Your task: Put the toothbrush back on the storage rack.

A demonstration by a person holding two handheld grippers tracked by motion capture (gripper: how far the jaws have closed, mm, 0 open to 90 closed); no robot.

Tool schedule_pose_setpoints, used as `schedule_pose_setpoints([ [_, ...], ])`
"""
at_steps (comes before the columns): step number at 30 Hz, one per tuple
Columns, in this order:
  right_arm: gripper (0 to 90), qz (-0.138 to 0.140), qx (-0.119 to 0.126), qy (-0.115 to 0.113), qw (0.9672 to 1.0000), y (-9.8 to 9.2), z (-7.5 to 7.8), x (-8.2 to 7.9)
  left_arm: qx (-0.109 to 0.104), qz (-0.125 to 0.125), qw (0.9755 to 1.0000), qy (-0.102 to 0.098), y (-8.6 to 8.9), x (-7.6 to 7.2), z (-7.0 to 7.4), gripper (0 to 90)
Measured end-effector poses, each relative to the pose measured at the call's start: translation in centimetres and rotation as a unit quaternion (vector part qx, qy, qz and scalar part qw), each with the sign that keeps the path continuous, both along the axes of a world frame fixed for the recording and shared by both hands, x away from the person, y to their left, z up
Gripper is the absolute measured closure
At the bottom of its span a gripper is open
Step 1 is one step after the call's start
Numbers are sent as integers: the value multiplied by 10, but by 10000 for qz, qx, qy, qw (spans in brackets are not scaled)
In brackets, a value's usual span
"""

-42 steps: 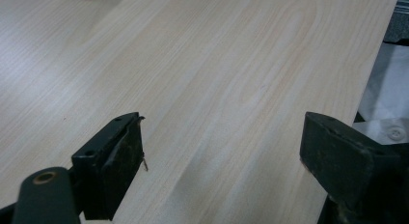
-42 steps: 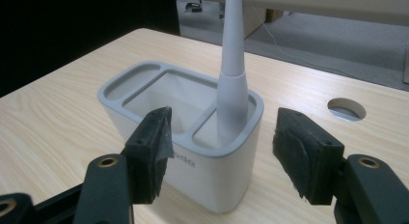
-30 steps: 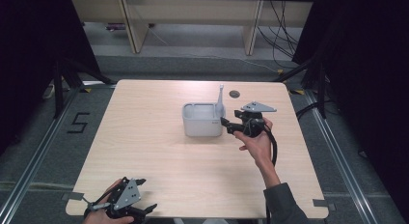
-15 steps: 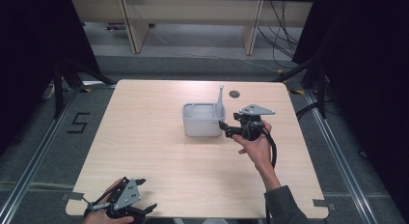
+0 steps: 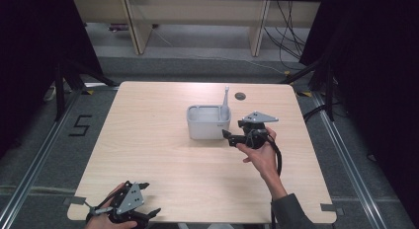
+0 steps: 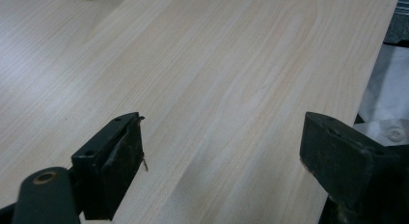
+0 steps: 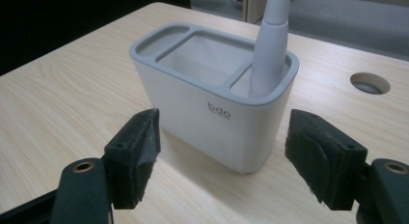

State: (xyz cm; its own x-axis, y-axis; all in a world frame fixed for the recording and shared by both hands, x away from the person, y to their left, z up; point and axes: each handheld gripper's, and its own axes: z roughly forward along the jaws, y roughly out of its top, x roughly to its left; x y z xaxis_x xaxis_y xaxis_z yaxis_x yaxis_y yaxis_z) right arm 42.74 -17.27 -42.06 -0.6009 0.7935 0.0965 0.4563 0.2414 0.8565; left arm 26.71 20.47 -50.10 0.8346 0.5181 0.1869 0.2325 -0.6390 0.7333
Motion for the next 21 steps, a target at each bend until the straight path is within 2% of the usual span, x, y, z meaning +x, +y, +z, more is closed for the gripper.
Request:
schedule_pose_setpoints([
  [1,285,48,-42,-162,9998,0,-2,1,-29,-19,10000,27,0,0,0,148],
  [2,285,-43,-34,-50,10000,0,-2,-2,1,1,10000,-2,0,0,0,148],
  [4,285,60,-37,-104,9999,0,-3,-1,-69,-10,10000,-19,0,1,-1,148],
  [5,285,-24,-17,-15,10000,1,-3,-4,-70,-7,10000,-20,0,1,-1,148],
  [6,285,46,1,-6,10000,1,-3,-4,-79,-3,10000,-17,0,1,-1,148],
  [7,283,60,-55,-124,9999,0,-4,-4,-80,-1,10000,-18,0,1,-1,148],
  [8,283,21,-114,-136,9998,-1,-3,-5,-81,1,10000,-18,0,1,-1,148],
  [9,282,-4,-69,-70,10000,0,-4,-6,-75,0,10000,-22,0,1,-1,148],
  [11,282,67,-69,-77,9999,1,-6,-7,-63,-5,10000,-24,0,1,-1,148],
  [12,282,36,-41,23,10000,1,-6,-9,-40,1,10000,-9,0,0,-1,148],
  [13,280,113,-81,7,9999,1,-7,-9,-43,1,10000,-8,0,0,-1,148],
  [14,280,81,-147,-54,9998,1,-7,-10,-45,2,10000,-10,0,0,-1,148],
  [15,280,35,-91,-36,9999,2,-7,-12,-51,9,10000,-12,0,1,-1,148],
  [17,280,107,-175,-108,9997,1,-8,-12,-52,-30,10000,29,1,1,0,148],
  [18,280,122,-52,-35,9999,3,-9,-14,-41,-29,10000,30,1,1,0,148],
  [19,280,116,-190,-85,9997,1,-8,-15,-42,-30,10000,24,1,0,0,148],
  [21,280,146,-167,-61,9997,3,-10,-18,-1,-23,10000,27,1,0,1,148],
])
